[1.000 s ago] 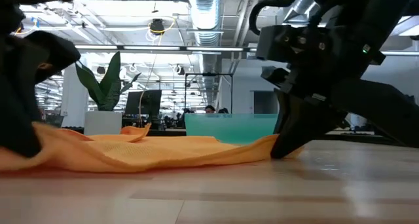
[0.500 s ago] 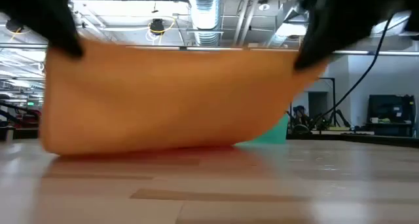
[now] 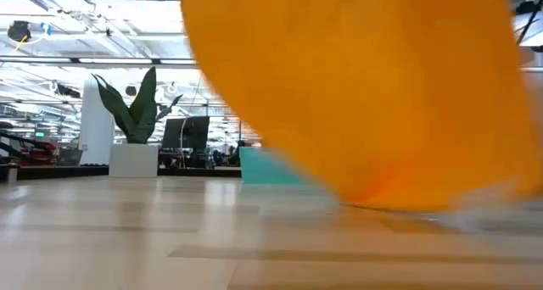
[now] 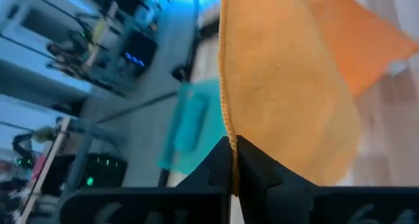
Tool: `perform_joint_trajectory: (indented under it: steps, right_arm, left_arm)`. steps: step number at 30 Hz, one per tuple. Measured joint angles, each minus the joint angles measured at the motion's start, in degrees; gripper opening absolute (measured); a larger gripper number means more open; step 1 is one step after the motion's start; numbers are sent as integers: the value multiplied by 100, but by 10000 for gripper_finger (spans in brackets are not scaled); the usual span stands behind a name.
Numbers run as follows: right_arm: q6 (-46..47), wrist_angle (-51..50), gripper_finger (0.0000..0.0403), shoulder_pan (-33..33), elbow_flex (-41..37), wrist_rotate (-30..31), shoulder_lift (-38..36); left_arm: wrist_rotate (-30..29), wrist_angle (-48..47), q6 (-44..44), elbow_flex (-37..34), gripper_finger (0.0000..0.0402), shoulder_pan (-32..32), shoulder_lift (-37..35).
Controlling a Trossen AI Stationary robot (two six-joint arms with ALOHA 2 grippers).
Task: Roll microfiber towels into tight, uniform cylinder then place into a basket
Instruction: Fold the yellow microfiber towel
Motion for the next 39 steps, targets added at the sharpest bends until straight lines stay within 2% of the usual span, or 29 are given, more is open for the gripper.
perform_joint_trajectory:
  steps: [3,5,7,9,10,11,13,15,17,20,24,31,35,39]
  right_arm:
    - [-119,16,7,-13,254,645,-277]
    - [-220,19,12,-21,343,648,-427]
    - [-155,32,14,-58,384,9,-558]
    - [-15,49,12,-99,392,-772,-654]
    - [63,35,9,-105,392,-941,-684]
    - [175,9,6,-105,392,-890,-696]
    - [394,-162,5,-105,392,-382,-704]
    - [532,-402,9,-116,392,-104,-704]
    - [674,-601,14,-192,392,-287,-705]
    - [908,-902,12,-330,392,-731,-677]
    - [1163,-1626,4,-541,392,-740,-678]
    - [1444,-2700,15,-1227,392,-641,-680]
    - [1123,-2792,6,-1599,392,-436,-680]
    - [315,-2747,7,-1814,392,3,-680]
  left_arm:
    - [-123,-25,270,466,0,181,-22]
    - [-125,-25,403,698,0,327,-18]
    - [-226,-22,270,844,0,513,-19]
    - [-342,-24,-319,877,0,723,-20]
    - [-307,-24,-674,877,0,844,-16]
    - [-165,-23,-993,877,0,957,-14]
    - [491,-24,-1155,877,0,1213,-2]
    - [1128,-24,-665,830,0,1447,19]
    - [1324,-22,-450,811,0,1640,34]
    - [1064,-24,-200,811,0,1847,8]
    - [554,-23,443,811,0,2055,6]
    - [-529,-22,1804,811,0,2542,6]
    - [-755,-22,2115,811,0,2909,6]
    - [-778,-21,2363,811,0,3270,6]
